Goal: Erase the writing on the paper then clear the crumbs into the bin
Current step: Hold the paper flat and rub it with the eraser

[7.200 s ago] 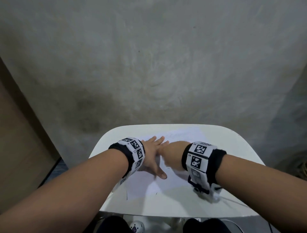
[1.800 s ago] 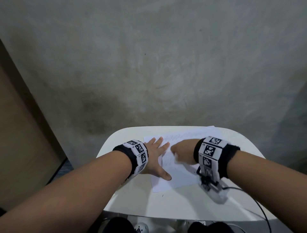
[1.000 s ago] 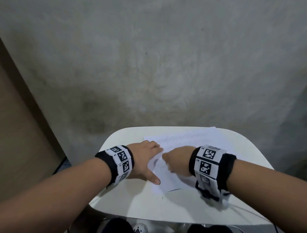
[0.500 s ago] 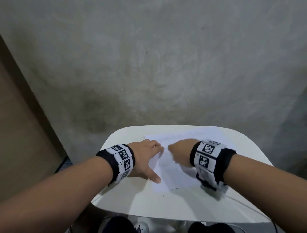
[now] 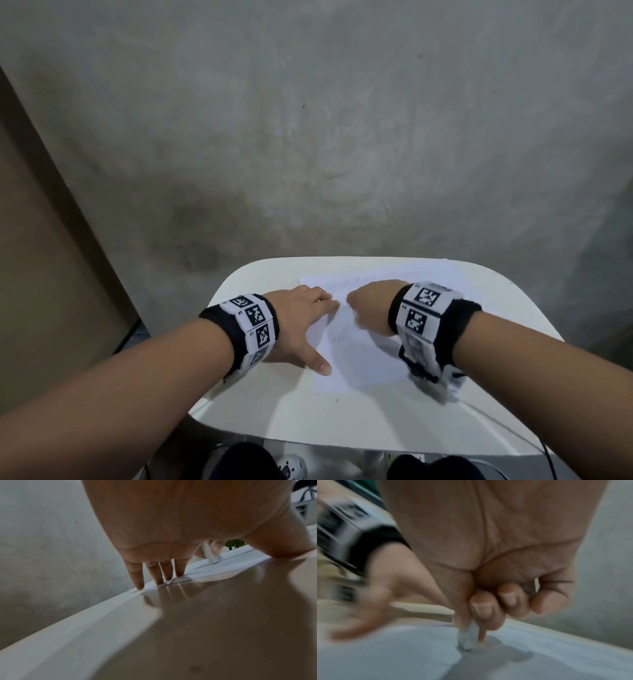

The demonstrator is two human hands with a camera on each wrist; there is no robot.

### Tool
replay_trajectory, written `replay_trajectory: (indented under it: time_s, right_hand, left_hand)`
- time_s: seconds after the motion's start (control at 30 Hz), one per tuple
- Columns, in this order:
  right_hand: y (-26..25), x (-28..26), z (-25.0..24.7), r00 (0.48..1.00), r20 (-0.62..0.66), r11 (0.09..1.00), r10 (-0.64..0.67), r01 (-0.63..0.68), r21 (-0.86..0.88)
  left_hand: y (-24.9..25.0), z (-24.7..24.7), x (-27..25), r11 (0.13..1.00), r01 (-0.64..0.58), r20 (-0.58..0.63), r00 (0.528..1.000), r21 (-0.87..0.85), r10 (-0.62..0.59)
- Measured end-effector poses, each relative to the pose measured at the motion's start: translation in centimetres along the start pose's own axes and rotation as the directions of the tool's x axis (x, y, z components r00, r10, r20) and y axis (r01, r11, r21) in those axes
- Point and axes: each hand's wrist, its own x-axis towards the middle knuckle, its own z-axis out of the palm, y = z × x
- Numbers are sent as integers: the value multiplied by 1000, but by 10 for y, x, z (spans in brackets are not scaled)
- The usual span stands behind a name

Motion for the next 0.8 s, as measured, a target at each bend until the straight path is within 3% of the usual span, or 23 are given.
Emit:
replay_trajectory:
  time_s: [0.1,0.23,0.37,0.47,0.53,0.6,0.73,0.8]
  right_hand:
    - [-8,-1,2,996,10,993,-83,82,88]
    - [2,5,-3,999,-23,1000,23,-23,-7]
    - [-13,2,-2,994,25,994,-111,112,-21]
    - [0,7,-5,999,-39,999,27,-28,-40]
    - [-11,4,-2,1000,0,997,-10,10,-79]
    - [-16,1,2,996,15,996,-93,93,9]
    - [2,4,-3,994,-103,998,41,-44,-32]
    - [-12,2,-2,997,-64,998,-48,46,-40]
  left_hand:
    - [1,-1,-1,1000,-6,-13,1000,7,6]
    - [4,-1,-1,1000,9,-1,1000,3,-9]
    - [3,-2,-1,1000,-2,-22,1000,-12,1]
    - [2,-1,-1,1000,9,6,1000,3,-9]
    - [3,-1,-1,1000,1,-13,1000,-11,-1]
    - [3,-2,-1,1000,-6,-16,1000,-16,6]
    - [1,-1,-2,1000,4,14,1000,1,-4]
    - [2,0,-1,1000,14,-13,1000,-25,-14]
